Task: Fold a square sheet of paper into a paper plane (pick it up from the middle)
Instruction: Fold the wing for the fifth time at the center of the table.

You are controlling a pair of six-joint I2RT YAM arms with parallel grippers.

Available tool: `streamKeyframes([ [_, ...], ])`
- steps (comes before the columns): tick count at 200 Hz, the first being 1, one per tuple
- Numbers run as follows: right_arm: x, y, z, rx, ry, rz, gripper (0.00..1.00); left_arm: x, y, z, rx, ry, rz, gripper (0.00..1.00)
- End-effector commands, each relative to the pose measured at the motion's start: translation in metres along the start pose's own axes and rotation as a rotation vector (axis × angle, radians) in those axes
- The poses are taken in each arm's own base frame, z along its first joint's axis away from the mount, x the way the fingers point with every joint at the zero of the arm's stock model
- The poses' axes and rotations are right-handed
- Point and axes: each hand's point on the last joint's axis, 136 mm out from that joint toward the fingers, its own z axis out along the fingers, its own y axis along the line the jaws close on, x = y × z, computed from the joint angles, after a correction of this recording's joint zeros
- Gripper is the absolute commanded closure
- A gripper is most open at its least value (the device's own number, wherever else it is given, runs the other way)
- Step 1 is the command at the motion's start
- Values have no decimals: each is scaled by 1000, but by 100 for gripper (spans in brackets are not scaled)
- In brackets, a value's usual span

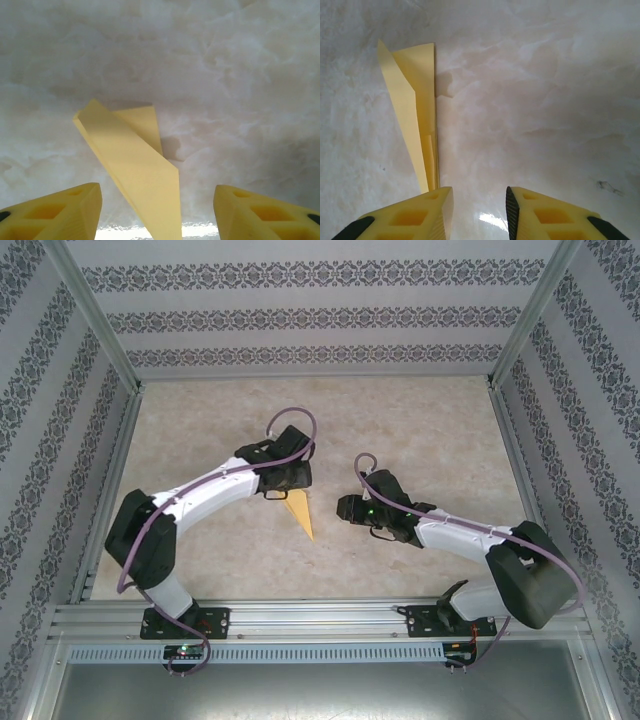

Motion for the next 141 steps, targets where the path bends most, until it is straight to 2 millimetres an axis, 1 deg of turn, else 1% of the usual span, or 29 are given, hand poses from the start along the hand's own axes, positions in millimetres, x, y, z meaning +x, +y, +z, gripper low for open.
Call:
streamKeyframes([
  [1, 0, 6, 5, -49, -4, 6, 64, 20, 4, 13, -110, 70, 23, 37],
  [30, 2, 4, 6, -55, -6, 19, 63, 30, -2, 30, -190, 132, 46, 37],
  [55, 4, -1, 4, -43, -17, 26, 62, 36, -4, 37, -241, 162, 70, 36],
  [81, 4, -9, 1, -13, -42, 39, 59, 41, -3, 44, -276, 180, 81, 37],
  [105, 3, -12, -2, -3, -53, 40, 59, 48, -4, 52, -284, 201, 90, 39],
  [141, 3, -13, -3, 1, -56, 41, 59, 51, -2, 58, -312, 212, 102, 43],
])
